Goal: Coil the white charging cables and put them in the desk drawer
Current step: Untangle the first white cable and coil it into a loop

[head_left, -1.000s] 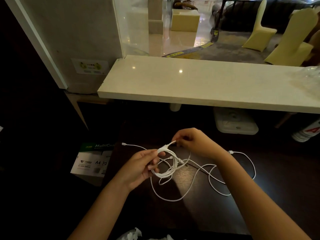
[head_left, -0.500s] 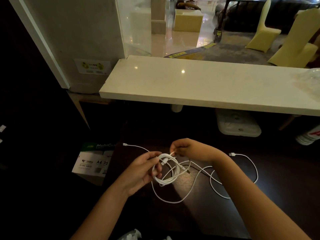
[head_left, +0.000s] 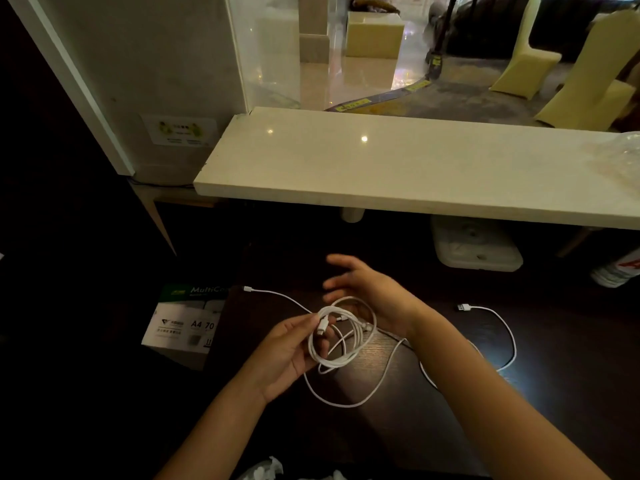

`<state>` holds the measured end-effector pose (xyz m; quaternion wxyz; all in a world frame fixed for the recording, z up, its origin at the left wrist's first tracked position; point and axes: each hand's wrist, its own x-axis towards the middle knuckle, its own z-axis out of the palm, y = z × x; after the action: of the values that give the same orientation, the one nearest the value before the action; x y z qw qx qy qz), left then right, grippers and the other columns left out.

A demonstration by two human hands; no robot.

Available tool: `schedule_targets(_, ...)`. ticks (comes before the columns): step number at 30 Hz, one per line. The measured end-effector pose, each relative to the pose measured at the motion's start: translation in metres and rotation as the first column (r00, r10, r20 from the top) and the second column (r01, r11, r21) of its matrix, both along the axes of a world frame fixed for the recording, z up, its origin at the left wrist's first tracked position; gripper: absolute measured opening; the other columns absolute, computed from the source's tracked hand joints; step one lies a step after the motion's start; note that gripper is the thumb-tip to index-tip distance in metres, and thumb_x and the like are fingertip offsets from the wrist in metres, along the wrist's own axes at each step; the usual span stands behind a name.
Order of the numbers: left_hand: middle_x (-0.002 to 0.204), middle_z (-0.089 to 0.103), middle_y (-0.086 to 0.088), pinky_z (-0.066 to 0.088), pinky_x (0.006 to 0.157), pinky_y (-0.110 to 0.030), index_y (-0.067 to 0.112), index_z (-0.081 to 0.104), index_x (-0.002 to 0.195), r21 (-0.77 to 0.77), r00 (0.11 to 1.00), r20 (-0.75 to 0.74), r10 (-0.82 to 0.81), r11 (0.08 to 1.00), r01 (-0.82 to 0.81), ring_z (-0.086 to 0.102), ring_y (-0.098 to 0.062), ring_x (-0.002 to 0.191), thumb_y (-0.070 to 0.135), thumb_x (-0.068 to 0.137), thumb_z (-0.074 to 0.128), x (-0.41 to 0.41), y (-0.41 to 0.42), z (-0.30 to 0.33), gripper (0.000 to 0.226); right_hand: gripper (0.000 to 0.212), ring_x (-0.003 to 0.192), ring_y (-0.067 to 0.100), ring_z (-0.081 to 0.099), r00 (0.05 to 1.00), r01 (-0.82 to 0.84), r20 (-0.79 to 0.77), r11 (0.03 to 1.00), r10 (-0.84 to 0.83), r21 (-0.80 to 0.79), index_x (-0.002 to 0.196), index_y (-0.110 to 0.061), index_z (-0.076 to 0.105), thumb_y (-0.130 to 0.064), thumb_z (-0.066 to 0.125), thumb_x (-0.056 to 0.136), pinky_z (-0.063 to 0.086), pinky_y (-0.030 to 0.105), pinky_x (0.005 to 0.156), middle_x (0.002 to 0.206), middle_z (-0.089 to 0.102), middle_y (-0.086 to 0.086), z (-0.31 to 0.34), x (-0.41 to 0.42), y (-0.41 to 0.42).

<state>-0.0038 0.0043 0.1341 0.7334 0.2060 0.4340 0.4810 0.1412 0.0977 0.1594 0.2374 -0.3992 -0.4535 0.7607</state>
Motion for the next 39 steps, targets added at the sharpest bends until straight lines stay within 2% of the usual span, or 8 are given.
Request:
schedule_targets(4,0.064,0.065,-0.002,0.052,0.053,-0.020,0.005,0.069,0.083,0.008,0.995,0.043,0.088,0.996,-0.089,0.058,-0.007,0.052,0.016,0.085,0.050,0.001,0.002,-0.002,0.022,0.040,0.080,0.022,0.067,1.000,-0.022,-0.023,0.978,0.017,-0.209,0.115,-0.008,0.058,-0.033,0.032,0.098,0.055,0.028,0.068,0.094,0.068,0.014,-0.005,0.019,0.003)
schedule_targets(8,0.064,0.066,-0.002,0.054,0.055,-0.021,0.006,0.068,0.082,0.026,0.997,0.007,0.072,0.997,-0.072,0.061,-0.008,0.056,0.014,0.090,0.046,-0.003,0.005,-0.001,0.025,0.036,0.083,0.018,0.068,0.976,-0.216,-0.064,0.970,0.210,-0.115,0.104,-0.005,0.067,-0.024,0.038,0.097,0.055,0.028,0.076,0.090,0.071,0.010,-0.013,0.035,-0.004)
schedule_targets(13,0.067,0.061,-0.006,0.056,0.067,-0.028,0.004,0.063,0.080,0.012,0.997,0.072,-0.016,1.000,0.015,0.062,-0.014,0.065,0.019,0.081,0.050,-0.002,0.008,-0.004,0.020,0.026,0.073,0.012,0.065,0.989,-0.147,-0.035,0.986,0.145,-0.081,0.098,-0.009,0.069,-0.027,0.056,0.086,0.055,0.026,0.071,0.078,0.068,0.003,-0.018,0.032,-0.008)
schedule_targets(19,0.080,0.066,-0.004,0.055,0.080,-0.031,0.008,0.064,0.086,0.027,0.952,-0.252,-0.176,0.982,0.189,0.065,-0.012,0.077,0.021,0.091,0.049,-0.003,0.008,-0.002,0.020,0.019,0.054,0.006,0.057,0.991,-0.073,0.119,0.995,0.064,0.071,0.088,-0.004,0.068,-0.019,0.056,0.089,0.049,0.018,0.055,0.059,0.058,-0.003,-0.017,0.028,-0.012)
schedule_targets(22,0.086,0.069,-0.002,0.057,0.079,-0.031,0.013,0.066,0.093,0.089,0.785,-0.601,-0.150,0.963,0.253,0.068,-0.011,0.079,0.017,0.089,0.056,-0.002,0.011,0.001,0.011,0.022,0.052,0.008,0.054,0.990,-0.022,0.140,0.995,0.009,0.093,0.092,0.001,0.067,-0.018,0.055,0.090,0.047,0.018,0.052,0.059,0.056,-0.001,-0.020,0.026,-0.012)
schedule_targets(25,0.089,0.065,0.006,0.054,0.071,-0.024,0.022,0.062,0.098,0.175,0.409,-0.911,0.048,0.944,0.280,0.063,-0.005,0.077,0.024,0.083,0.064,-0.003,0.012,-0.004,0.015,0.020,0.052,0.008,0.053,0.990,0.045,0.128,0.990,-0.062,0.130,0.078,-0.007,0.068,-0.016,0.055,0.090,0.047,0.018,0.053,0.057,0.056,-0.001,-0.021,0.024,-0.016)
schedule_targets(30,0.068,0.056,0.003,0.042,0.050,-0.025,0.015,0.055,0.072,0.317,-0.026,-0.935,0.354,0.866,0.387,0.050,-0.011,0.059,0.026,0.082,0.066,-0.003,0.008,-0.011,0.018,0.024,0.054,0.013,0.055,0.974,0.185,0.105,0.971,-0.202,0.152,0.067,-0.008,0.065,-0.015,0.057,0.089,0.049,0.024,0.055,0.057,0.056,0.002,-0.025,0.019,-0.018)
schedule_targets(39,0.069,0.062,0.007,0.046,0.059,-0.015,0.022,0.060,0.071,0.307,0.200,-0.946,0.257,0.907,0.289,0.058,-0.005,0.065,0.028,0.079,0.069,-0.028,0.011,-0.001,0.013,0.012,0.052,0.007,0.055,0.953,0.302,0.027,0.953,-0.303,0.020,0.088,-0.004,0.069,-0.010,0.059,0.087,0.049,0.017,0.051,0.062,0.059,0.001,-0.027,0.028,-0.009)
